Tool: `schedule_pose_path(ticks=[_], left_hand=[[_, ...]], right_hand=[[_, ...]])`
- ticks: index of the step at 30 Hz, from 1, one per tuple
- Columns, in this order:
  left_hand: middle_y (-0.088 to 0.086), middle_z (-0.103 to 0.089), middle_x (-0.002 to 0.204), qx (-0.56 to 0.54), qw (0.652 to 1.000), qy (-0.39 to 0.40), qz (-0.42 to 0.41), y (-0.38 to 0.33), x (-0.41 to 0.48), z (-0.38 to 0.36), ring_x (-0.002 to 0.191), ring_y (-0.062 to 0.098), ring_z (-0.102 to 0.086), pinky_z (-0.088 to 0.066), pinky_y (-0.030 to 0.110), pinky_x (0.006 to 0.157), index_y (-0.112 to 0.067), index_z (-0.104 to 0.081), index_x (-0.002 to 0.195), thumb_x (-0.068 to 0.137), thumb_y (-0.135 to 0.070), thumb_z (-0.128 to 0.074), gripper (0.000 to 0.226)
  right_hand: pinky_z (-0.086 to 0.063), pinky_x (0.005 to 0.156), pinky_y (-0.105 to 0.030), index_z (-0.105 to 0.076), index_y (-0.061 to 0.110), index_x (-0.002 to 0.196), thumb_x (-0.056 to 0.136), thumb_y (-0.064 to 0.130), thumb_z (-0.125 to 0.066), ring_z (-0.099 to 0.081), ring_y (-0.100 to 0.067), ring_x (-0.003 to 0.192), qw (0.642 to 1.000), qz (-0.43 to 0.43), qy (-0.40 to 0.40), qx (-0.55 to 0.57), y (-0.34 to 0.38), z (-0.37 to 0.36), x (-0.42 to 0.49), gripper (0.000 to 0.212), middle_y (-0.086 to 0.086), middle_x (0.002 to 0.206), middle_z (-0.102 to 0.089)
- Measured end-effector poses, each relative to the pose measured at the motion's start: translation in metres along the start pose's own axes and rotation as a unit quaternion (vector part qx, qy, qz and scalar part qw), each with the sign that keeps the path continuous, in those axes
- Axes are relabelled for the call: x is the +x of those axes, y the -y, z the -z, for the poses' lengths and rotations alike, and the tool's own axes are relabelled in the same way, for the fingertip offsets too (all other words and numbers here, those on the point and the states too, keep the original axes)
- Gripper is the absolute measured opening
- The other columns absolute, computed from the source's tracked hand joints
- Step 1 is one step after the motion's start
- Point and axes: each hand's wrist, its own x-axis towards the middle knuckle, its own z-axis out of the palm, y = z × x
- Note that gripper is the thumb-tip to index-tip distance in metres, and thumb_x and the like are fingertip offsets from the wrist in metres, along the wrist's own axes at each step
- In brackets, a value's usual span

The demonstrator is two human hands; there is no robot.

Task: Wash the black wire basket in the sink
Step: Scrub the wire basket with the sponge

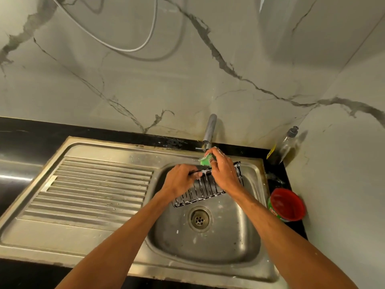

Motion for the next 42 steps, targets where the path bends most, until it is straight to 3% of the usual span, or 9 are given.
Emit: schedule_pose_path(ticks=[6, 11, 16, 21, 25, 29, 35, 39, 42], left_hand=[[-0.009, -0.063, 0.067, -0.011, 0.996, -0.032, 0.085, 0.022, -0.009, 0.002, 0.055, 0.004, -0.054, -0.039, 0.021, 0.051, -0.027, -0.071, 0.088, 0.1, -0.047, -0.057, 0.027], [-0.01, -0.061, 0.059, -0.029, 0.99, -0.059, 0.124, 0.025, -0.013, -0.001, 0.049, 0.006, -0.052, -0.037, 0.019, 0.047, -0.027, -0.075, 0.086, 0.095, -0.056, -0.057, 0.035], [-0.014, -0.055, 0.053, -0.033, 0.99, -0.079, 0.108, 0.026, -0.023, 0.004, 0.045, 0.002, -0.048, -0.032, 0.017, 0.048, -0.026, -0.071, 0.075, 0.093, -0.059, -0.057, 0.04], [-0.008, -0.059, 0.049, -0.139, 0.979, -0.092, 0.115, 0.031, -0.026, 0.01, 0.045, 0.005, -0.052, -0.05, 0.026, 0.058, -0.027, -0.06, 0.057, 0.086, -0.062, -0.063, 0.046], [-0.012, -0.046, 0.044, -0.271, 0.952, -0.092, 0.106, 0.038, -0.031, 0.01, 0.044, 0.005, -0.038, -0.039, 0.031, 0.064, -0.028, -0.058, 0.051, 0.085, -0.056, -0.072, 0.047], [0.013, -0.049, 0.053, -0.356, 0.924, -0.09, 0.104, 0.051, -0.036, 0.004, 0.052, 0.021, -0.039, -0.036, 0.034, 0.068, -0.007, -0.06, 0.058, 0.075, -0.071, -0.073, 0.067], [0.015, -0.061, 0.08, -0.199, 0.97, 0.01, 0.141, 0.057, -0.036, -0.008, 0.073, 0.03, -0.057, -0.05, 0.041, 0.074, 0.002, -0.059, 0.08, 0.075, -0.094, -0.037, 0.098], [0.004, -0.06, 0.082, -0.217, 0.966, 0.011, 0.138, 0.034, -0.045, -0.015, 0.073, 0.014, -0.052, -0.045, 0.037, 0.071, -0.009, -0.056, 0.086, 0.086, -0.085, -0.034, 0.078], [-0.007, -0.071, 0.094, -0.303, 0.947, -0.012, 0.109, 0.002, -0.036, -0.013, 0.086, 0.007, -0.065, -0.052, 0.026, 0.079, -0.024, -0.065, 0.1, 0.097, -0.067, -0.044, 0.048]], right_hand=[[-0.054, 0.083, -0.046, -0.074, 0.012, 0.106, 0.077, -0.018, -0.062, -0.06, -0.021, 0.1, 0.974, -0.026, -0.189, -0.126, -0.027, 0.027, -0.017, 0.043, -0.004, 0.106, -0.072], [-0.059, 0.081, -0.035, -0.074, 0.013, 0.112, 0.077, -0.017, -0.066, -0.063, -0.024, 0.104, 0.981, 0.066, -0.103, -0.154, -0.02, -0.003, -0.033, 0.047, -0.007, 0.114, -0.072], [-0.057, 0.078, -0.034, -0.073, 0.008, 0.11, 0.083, -0.012, -0.061, -0.065, -0.018, 0.093, 0.971, -0.109, -0.214, -0.011, -0.037, 0.017, -0.013, 0.035, -0.006, 0.102, -0.073], [-0.045, 0.052, -0.016, -0.067, 0.031, 0.099, 0.089, -0.014, -0.051, -0.057, -0.007, 0.071, 0.898, -0.285, -0.164, 0.292, -0.036, 0.025, -0.004, 0.049, -0.002, 0.104, -0.069], [-0.052, 0.083, -0.036, -0.065, 0.025, 0.105, 0.093, -0.012, -0.046, -0.062, -0.012, 0.095, 0.875, -0.282, -0.071, 0.388, -0.035, 0.034, 0.0, 0.043, 0.001, 0.109, -0.068], [-0.056, 0.074, -0.035, -0.064, 0.018, 0.104, 0.095, -0.014, -0.043, -0.063, -0.015, 0.094, 0.867, -0.251, -0.003, 0.43, -0.025, 0.042, 0.008, 0.04, 0.001, 0.108, -0.069], [-0.054, 0.057, -0.023, -0.062, 0.018, 0.104, 0.095, -0.013, -0.046, -0.062, -0.011, 0.079, 0.917, -0.223, 0.02, 0.331, -0.002, 0.032, 0.012, 0.036, -0.001, 0.107, -0.066], [-0.053, 0.054, -0.026, -0.063, 0.024, 0.097, 0.096, -0.01, -0.048, -0.061, -0.015, 0.076, 0.942, -0.186, 0.033, 0.276, 0.01, 0.026, 0.019, 0.038, 0.0, 0.11, -0.064], [-0.058, 0.057, -0.036, -0.065, 0.025, 0.091, 0.092, -0.01, -0.053, -0.065, -0.021, 0.081, 0.957, -0.159, 0.038, 0.238, 0.016, 0.014, 0.021, 0.038, -0.006, 0.108, -0.066]])
